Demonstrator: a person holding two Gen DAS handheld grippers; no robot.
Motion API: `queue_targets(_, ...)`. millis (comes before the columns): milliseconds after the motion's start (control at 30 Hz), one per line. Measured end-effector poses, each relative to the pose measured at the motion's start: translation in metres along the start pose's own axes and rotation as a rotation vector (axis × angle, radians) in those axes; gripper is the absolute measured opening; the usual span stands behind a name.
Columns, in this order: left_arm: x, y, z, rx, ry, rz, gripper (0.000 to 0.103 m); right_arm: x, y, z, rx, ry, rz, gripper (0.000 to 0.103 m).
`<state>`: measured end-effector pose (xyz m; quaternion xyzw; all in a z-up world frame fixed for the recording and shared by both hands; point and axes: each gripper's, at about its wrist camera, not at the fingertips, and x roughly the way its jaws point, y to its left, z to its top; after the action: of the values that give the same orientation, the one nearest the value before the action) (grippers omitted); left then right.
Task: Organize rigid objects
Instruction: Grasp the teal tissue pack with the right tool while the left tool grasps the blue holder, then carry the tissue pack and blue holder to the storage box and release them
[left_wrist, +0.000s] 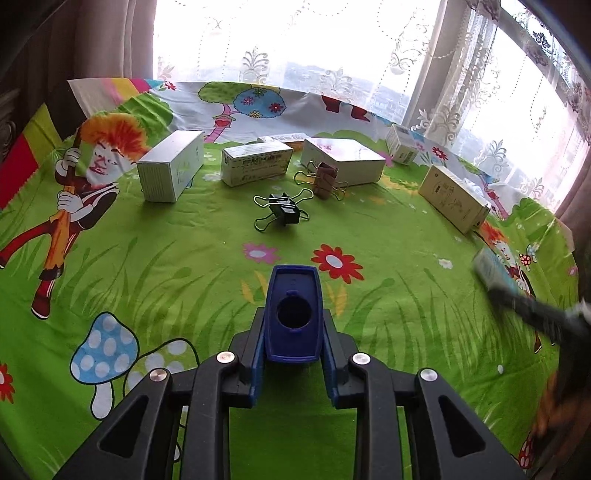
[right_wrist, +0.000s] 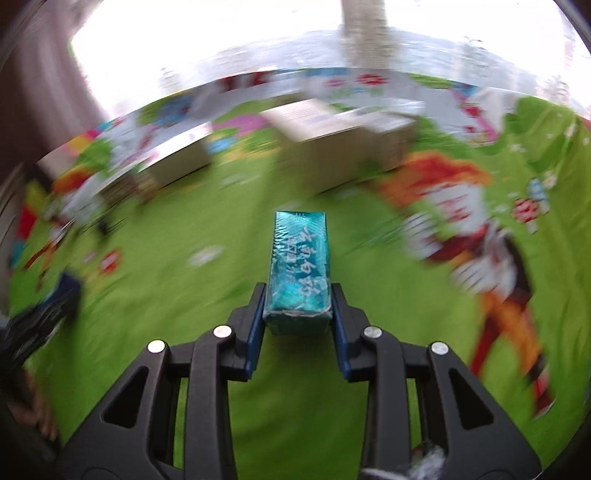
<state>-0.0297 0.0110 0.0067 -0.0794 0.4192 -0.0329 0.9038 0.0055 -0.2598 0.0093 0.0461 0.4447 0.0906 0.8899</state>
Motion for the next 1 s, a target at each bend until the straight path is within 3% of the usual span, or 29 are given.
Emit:
queue_targets(167,0.000,-0.001,0.000,0.014,0.001,0.016,0.027,-0.019,0.053,-0.038,-0.102,0.000,0.043,0.037)
queue_targets(433,-0.006,-0.010,-0.007,0.078,0.001,0.101,0.027,-0.025,0.074,-0.054,-0.139,-0.012,0.017,0.037)
queue_targets(600,-0.038,-0.006,-0.032,0.055,0.034,0.064,0.027,-0.025,0.068,-0.051,-0.128,-0.014,0.034,0.037)
queue_targets(1000,-0.119,0.019,-0.084,0.099,0.032,0.118,0.027,-0.026,0.073,-0.053,-0.156,-0.011,0.005,0.037)
